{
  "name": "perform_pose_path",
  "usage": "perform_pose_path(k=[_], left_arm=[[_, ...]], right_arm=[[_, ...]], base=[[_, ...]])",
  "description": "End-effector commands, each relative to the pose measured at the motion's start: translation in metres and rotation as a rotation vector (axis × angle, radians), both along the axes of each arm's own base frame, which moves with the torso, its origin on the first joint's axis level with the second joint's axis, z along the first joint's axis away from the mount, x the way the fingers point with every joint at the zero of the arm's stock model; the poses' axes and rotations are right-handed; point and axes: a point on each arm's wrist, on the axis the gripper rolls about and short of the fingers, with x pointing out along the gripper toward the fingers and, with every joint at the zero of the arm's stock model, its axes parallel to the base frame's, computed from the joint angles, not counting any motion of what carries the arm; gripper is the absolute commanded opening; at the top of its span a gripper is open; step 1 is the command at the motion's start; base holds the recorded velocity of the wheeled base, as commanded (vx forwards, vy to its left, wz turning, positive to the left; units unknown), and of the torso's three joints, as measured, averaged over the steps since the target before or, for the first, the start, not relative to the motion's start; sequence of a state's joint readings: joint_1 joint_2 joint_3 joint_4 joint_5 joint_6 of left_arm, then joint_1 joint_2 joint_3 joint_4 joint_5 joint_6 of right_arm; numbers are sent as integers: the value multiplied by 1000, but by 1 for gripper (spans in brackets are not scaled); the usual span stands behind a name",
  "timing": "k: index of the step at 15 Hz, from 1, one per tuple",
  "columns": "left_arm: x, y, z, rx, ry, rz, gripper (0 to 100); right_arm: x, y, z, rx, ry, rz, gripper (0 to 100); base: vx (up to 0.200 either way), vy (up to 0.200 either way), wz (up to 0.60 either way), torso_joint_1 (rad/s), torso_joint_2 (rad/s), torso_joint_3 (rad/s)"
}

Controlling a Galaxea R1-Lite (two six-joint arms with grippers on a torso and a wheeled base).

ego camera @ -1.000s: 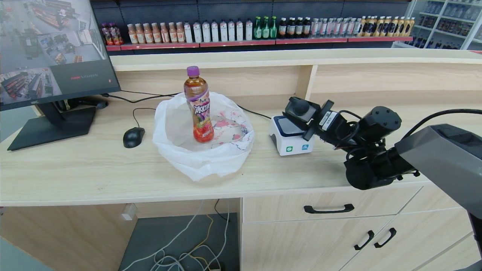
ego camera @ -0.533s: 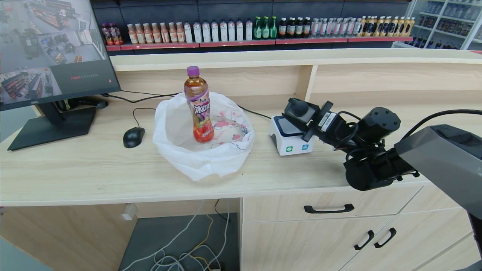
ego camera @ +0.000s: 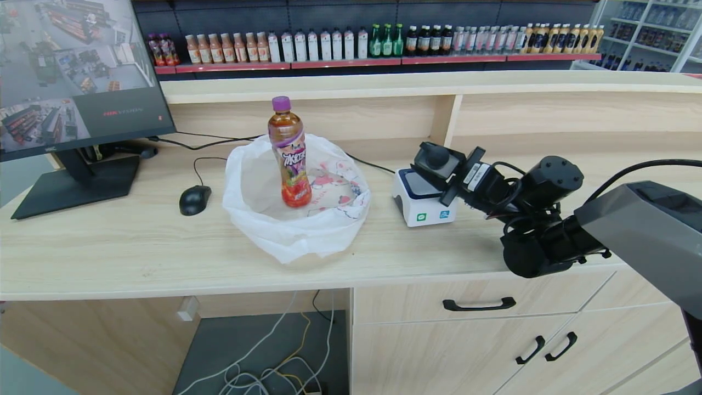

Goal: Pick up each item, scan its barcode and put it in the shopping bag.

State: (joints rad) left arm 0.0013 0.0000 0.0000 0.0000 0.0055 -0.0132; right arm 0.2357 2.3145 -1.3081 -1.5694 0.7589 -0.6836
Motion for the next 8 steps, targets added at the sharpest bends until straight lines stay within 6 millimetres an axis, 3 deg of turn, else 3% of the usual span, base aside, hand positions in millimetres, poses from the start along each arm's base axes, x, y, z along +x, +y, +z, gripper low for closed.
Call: perform_pose_path(k=[1, 8], left_arm=[[0, 0, 0, -1, 0, 1, 100], [0, 0, 0, -1, 0, 1, 100]], right_arm=[[-2, 1, 3, 1, -6, 2, 0], [-15, 5, 19, 34, 3, 8, 0]], base=[[0, 0, 0, 0, 0, 0], [0, 0, 0, 0, 0, 0]])
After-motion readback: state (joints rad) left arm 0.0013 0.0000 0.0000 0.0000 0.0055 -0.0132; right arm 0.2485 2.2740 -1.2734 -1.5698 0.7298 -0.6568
